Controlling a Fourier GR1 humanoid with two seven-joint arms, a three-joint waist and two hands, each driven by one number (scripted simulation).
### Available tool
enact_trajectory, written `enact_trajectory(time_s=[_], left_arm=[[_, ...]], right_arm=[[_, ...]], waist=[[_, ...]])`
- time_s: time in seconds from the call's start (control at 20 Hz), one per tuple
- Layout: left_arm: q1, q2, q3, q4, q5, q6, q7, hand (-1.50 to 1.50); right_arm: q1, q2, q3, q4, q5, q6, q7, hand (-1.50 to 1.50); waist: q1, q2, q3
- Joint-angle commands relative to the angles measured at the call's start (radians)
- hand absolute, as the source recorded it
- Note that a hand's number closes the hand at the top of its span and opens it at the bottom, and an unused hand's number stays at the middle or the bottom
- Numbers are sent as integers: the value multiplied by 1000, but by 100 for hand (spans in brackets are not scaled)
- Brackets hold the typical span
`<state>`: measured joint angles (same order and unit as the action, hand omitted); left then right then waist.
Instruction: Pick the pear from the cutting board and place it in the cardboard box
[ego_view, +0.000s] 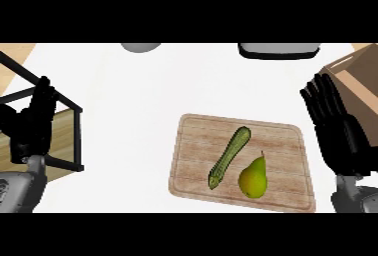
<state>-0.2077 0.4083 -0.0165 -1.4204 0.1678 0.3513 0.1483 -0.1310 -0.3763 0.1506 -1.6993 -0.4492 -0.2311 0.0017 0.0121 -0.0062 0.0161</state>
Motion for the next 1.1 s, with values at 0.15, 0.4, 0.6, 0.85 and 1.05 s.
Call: enact_trajectory(time_s=[0.15,0.4,0.6,0.85,1.05], left_arm=[[36,-23,26,-82,52,-7,25,0],[84,-46,44,-184,127,-42,82,0],[95,-65,28,-223,150,-88,83,0],[71,-96,14,-234,141,-69,110,0],[50,-76,26,-233,164,-123,136,0]], right_arm=[[270,77,-207,40,-1,-323,12,150],[540,63,-207,204,113,-492,100,150],[644,81,-162,34,247,-618,4,-150],[783,-45,-61,-109,309,-529,93,-150],[819,-184,39,-184,326,-399,254,-150]], waist=[[-114,-14,-17],[-133,-2,-23],[-74,-4,-24],[-52,1,-25],[-16,11,-27]])
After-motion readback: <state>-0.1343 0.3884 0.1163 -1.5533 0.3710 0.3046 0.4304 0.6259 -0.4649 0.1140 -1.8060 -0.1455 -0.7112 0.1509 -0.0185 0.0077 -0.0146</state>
